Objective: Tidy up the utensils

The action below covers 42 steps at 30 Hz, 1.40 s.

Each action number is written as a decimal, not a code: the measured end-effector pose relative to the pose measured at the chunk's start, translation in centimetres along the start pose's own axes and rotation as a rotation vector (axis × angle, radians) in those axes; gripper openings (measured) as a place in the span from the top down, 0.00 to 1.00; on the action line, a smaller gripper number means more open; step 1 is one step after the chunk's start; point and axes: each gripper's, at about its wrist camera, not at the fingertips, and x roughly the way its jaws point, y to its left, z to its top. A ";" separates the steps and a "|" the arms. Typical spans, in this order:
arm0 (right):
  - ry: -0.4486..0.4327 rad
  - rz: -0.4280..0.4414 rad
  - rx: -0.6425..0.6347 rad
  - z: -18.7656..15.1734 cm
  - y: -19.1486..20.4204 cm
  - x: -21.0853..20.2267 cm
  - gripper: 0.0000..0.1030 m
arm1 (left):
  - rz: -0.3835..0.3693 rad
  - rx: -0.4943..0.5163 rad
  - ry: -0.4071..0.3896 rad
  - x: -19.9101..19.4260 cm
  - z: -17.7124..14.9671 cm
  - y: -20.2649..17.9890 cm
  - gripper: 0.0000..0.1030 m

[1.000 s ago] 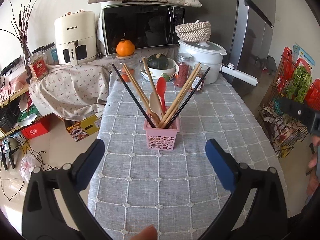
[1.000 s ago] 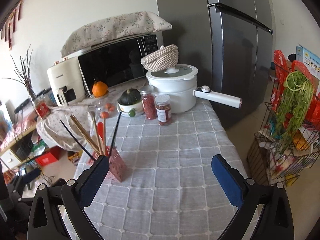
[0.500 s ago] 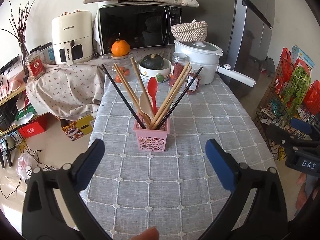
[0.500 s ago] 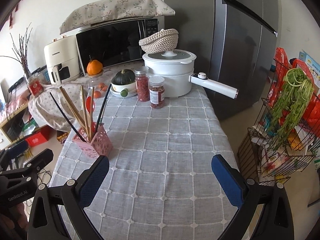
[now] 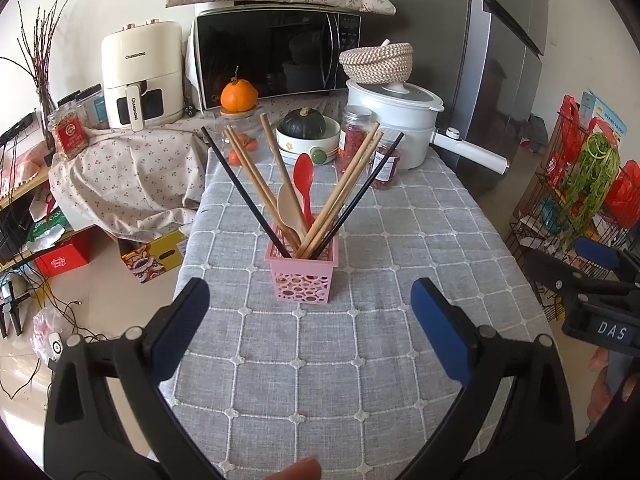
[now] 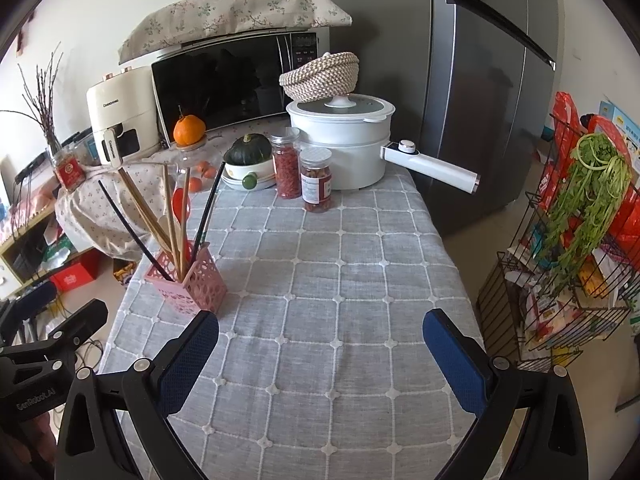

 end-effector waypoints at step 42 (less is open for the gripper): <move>0.003 0.002 0.020 -0.1 0.3 0.2 0.00 | -0.013 0.014 -0.029 -0.6 0.0 -0.8 0.02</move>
